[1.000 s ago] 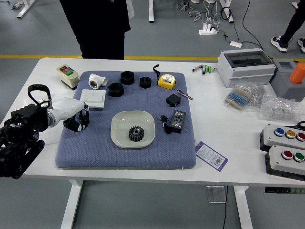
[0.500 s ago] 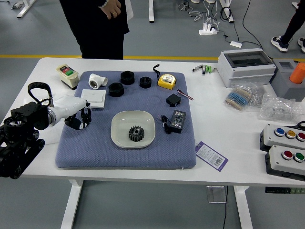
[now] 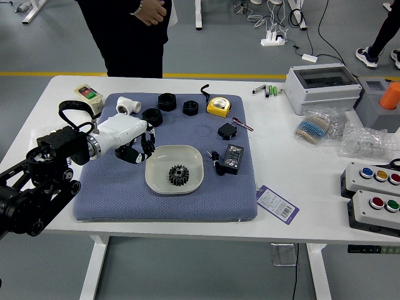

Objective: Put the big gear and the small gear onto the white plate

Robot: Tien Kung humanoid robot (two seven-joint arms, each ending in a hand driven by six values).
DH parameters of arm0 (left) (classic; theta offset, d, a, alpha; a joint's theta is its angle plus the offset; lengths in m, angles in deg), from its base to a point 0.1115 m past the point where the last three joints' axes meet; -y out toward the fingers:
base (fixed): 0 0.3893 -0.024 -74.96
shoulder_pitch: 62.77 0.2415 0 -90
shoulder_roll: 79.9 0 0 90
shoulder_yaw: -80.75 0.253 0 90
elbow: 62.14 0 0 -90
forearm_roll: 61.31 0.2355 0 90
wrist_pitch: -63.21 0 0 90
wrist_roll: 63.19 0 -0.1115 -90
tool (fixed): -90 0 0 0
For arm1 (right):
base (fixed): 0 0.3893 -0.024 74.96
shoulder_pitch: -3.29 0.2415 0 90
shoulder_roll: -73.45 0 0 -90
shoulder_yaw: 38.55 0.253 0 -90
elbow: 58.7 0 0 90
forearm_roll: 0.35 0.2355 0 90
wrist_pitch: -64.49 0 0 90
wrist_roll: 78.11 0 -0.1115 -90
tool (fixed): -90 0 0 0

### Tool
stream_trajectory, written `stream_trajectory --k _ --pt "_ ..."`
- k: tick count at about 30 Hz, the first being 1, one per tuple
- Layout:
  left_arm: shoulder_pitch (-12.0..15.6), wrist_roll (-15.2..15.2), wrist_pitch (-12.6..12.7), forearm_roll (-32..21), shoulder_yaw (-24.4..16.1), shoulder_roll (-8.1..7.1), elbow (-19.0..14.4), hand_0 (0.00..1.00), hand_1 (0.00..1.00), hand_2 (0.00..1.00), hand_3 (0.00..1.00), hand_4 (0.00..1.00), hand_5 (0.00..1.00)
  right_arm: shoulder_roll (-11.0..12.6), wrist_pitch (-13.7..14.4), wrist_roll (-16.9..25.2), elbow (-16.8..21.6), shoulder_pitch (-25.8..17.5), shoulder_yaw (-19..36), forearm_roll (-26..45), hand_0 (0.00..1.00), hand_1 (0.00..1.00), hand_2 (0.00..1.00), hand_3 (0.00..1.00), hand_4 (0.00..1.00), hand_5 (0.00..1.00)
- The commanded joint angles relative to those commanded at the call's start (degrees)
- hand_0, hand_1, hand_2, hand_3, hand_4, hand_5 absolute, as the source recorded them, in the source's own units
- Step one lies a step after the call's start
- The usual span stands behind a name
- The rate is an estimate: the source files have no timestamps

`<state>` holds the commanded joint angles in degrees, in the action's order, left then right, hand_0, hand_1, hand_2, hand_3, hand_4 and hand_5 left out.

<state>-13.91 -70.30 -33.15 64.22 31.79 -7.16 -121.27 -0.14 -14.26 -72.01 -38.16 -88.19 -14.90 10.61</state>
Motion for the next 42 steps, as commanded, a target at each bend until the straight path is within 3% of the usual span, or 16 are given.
stream_trajectory --k 1,2,7,8,13,14,19,20,30,35,37,38,42 --pt "-0.1 -0.1 0.1 0.0 0.2 0.15 0.0 0.257 0.278 0.348 0.439 0.367 0.002 0.0 0.0 0.0 0.0 0.0 0.0 0.0 0.718 0.725 0.750 0.603 0.873 0.728" --pt "-0.4 -0.4 0.6 0.3 0.6 0.69 0.4 0.261 0.306 0.378 0.486 0.486 0.002 0.0 0.0 0.0 0.0 0.1 0.0 0.0 0.718 0.724 0.750 0.602 0.873 0.728" --pt "-1.2 -0.8 1.1 1.4 1.2 2.54 3.1 0.261 0.306 0.378 0.486 0.486 0.002 0.1 0.0 0.0 0.1 0.3 0.1 0.1 0.718 0.724 0.750 0.602 0.873 0.728" --pt "-1.4 -0.8 1.1 1.5 1.3 2.84 3.8 0.278 0.338 0.444 0.574 0.833 0.083 0.1 0.0 0.0 0.1 0.3 0.1 0.1 0.718 0.724 0.750 0.603 0.874 0.729" --pt "-1.9 -0.1 1.0 2.6 1.5 3.98 6.5 0.278 0.338 0.444 0.574 0.833 0.083 0.1 0.0 0.0 0.1 0.6 0.1 0.1 0.718 0.724 0.750 0.603 0.874 0.729" --pt "-2.0 0.1 1.3 2.9 1.5 4.16 7.0 0.291 0.327 0.444 0.585 0.998 0.284 0.1 0.0 0.0 0.1 0.6 0.1 0.0 0.717 0.723 0.749 0.602 0.874 0.729" --pt "-2.0 1.0 2.0 4.4 1.3 4.40 7.9 0.291 0.327 0.444 0.585 0.998 0.284 0.1 0.0 0.0 0.1 0.6 0.0 0.0 0.717 0.723 0.749 0.602 0.874 0.729" --pt "-2.0 1.1 2.0 4.4 1.4 4.36 7.9 0.321 0.371 0.475 0.697 0.998 0.405 0.1 0.0 0.0 0.1 0.6 0.0 0.1 0.718 0.724 0.750 0.603 0.874 0.729" --pt "-1.1 1.1 3.0 4.1 -0.7 3.62 5.2 0.337 0.409 0.515 0.707 0.998 0.430 0.1 -0.1 0.0 0.0 0.6 0.2 0.1 0.718 0.724 0.750 0.603 0.874 0.729" --pt "1.6 0.5 6.0 2.5 -5.8 3.45 1.4 0.341 0.422 0.520 0.674 0.998 0.405 0.1 -0.1 0.1 0.0 0.5 0.3 0.0 0.718 0.724 0.750 0.603 0.874 0.728" --pt "4.1 0.4 6.8 1.2 -9.6 3.47 -1.4 0.341 0.422 0.520 0.674 0.998 0.405 0.0 -0.1 0.0 0.0 0.5 0.3 -0.1 0.718 0.724 0.750 0.603 0.874 0.728" --pt "4.6 0.4 6.9 0.9 -10.7 3.48 -2.1 0.328 0.404 0.505 0.588 0.961 0.375 0.0 -0.1 0.0 0.0 0.5 0.3 -0.1 0.718 0.723 0.750 0.603 0.874 0.728" --pt "8.9 0.2 8.4 -3.9 -17.2 3.97 -5.2 0.328 0.404 0.505 0.588 0.961 0.375 0.1 -0.1 0.1 0.0 0.4 0.5 -0.1 0.718 0.723 0.750 0.603 0.874 0.728"
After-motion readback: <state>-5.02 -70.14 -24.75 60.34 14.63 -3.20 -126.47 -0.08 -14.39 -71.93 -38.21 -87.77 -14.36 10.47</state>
